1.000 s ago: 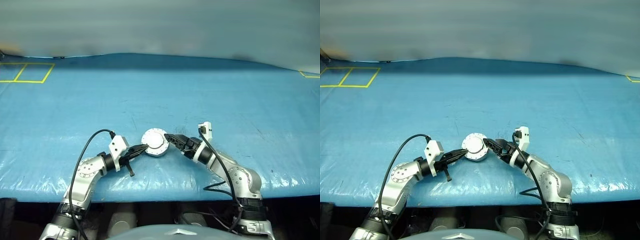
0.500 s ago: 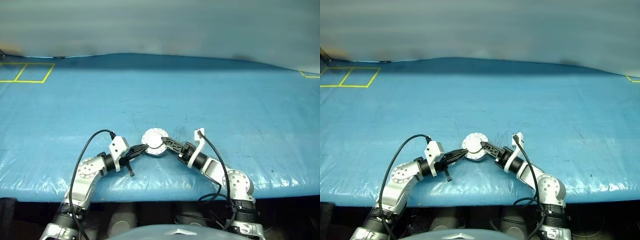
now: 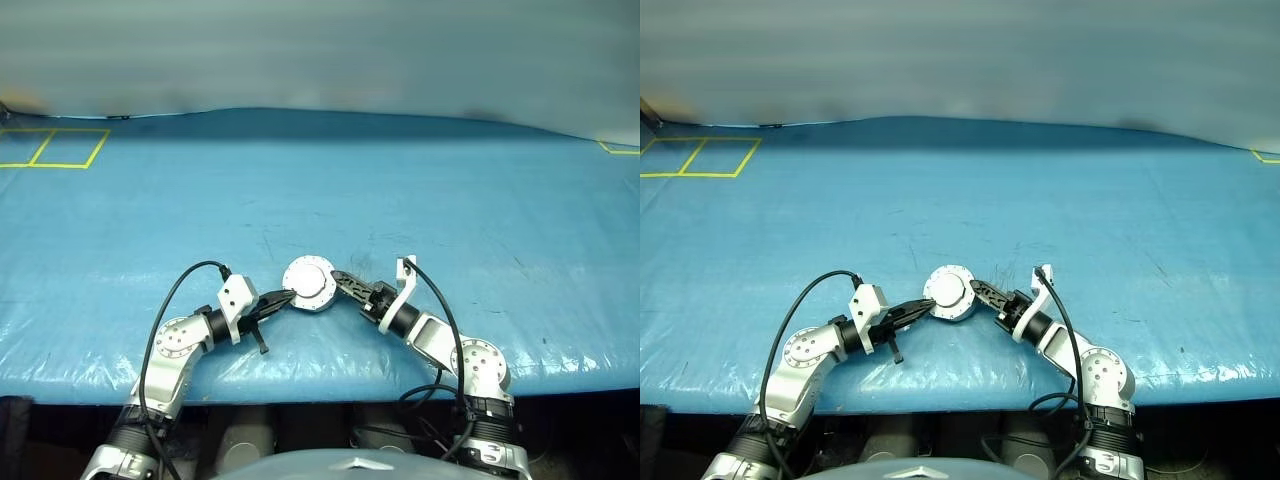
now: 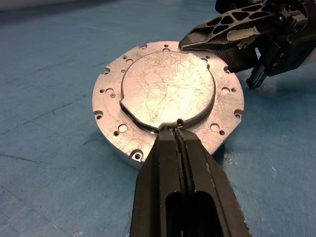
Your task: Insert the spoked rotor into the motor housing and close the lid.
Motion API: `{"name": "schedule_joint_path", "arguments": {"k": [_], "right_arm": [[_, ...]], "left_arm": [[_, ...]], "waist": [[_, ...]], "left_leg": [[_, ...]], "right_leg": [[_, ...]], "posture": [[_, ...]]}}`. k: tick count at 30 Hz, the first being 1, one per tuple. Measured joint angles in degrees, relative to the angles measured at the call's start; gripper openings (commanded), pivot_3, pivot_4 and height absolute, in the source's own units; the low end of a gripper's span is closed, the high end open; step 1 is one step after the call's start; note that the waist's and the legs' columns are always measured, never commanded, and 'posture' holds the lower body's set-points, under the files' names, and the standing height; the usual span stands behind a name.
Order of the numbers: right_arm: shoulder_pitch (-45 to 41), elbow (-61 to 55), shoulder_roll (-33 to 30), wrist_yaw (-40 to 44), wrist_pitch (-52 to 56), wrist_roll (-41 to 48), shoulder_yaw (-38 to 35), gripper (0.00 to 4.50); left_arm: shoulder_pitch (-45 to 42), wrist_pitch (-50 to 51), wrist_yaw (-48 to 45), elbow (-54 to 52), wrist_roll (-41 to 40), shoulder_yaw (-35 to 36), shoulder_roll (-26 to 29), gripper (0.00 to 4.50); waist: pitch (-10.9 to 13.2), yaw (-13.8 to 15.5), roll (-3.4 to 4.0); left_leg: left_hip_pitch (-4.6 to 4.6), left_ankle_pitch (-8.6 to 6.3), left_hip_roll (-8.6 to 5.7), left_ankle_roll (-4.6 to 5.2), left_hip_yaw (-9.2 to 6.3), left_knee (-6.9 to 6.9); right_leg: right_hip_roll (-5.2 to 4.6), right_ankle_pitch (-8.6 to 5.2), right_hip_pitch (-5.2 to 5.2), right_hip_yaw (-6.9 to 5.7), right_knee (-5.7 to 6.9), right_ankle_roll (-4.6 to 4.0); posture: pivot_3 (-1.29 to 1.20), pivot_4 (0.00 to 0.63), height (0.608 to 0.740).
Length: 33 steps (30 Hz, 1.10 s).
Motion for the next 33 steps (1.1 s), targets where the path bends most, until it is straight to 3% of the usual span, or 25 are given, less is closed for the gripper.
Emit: {"name": "schedule_joint_path", "arguments": {"k": [9, 15, 21, 28, 33], "right_arm": [[-0.21, 0.42, 0.72, -0.56, -0.06, 0.67, -0.51, 1.10], [-1.10, 2.49, 3.03, -3.79, 0.50, 4.45, -3.52, 1.10], [-1.76, 3.81, 4.66, -7.77, 1.50, 8.78, -6.25, 1.10], [-3.87, 3.78, 6.85, -13.83, -0.25, 15.06, -9.87, 1.10], [-5.85, 2.26, 7.48, -16.49, -3.55, 19.35, -11.42, 1.10]], "left_arm": [[0.11, 0.04, 0.47, 0.35, -0.85, 1.10, -1.63, 0.00], [0.26, 11.69, 4.43, -1.66, -13.43, 7.53, -8.25, 0.00], [-0.07, 27.13, 9.56, -7.92, -26.40, 13.18, -10.28, 0.00], [0.69, 37.11, 12.28, -10.86, -34.54, 15.49, -11.97, 0.00], [1.59, 38.42, 13.72, -11.86, -36.64, 17.05, -14.53, 1.25]], "waist": [[0.00, -0.15, 0.02], [0.24, -0.85, -0.14], [0.32, -1.22, -0.18], [0.44, -1.64, -0.15], [0.46, -1.65, -0.14]], "left_leg": [[-0.02, 0.00, 0.00, 0.00, 0.00, 0.00], [-0.51, 0.04, 0.03, 0.07, -0.04, 0.01], [-0.58, 0.01, -0.02, 0.03, -0.19, -0.03], [-0.55, 0.01, -0.01, 0.03, -0.17, 0.05], [-0.56, 0.01, -0.04, 0.03, -0.17, 0.04]], "right_leg": [[-0.01, 0.00, -0.01, 0.00, 0.00, 0.00], [0.18, 0.06, -0.14, -0.01, 0.04, 0.05], [0.62, 0.12, -0.13, 0.02, 0.01, -0.06], [0.65, -0.01, -0.11, 0.11, 0.02, 0.19], [0.65, 0.01, -0.10, 0.14, 0.01, 0.17]], "posture": [[0.00, 0.150, 0.740], [0.00, 0.150, 0.740], [0.00, 0.150, 0.740], [0.00, 0.150, 0.740], [0.00, 0.150, 0.740]]}}
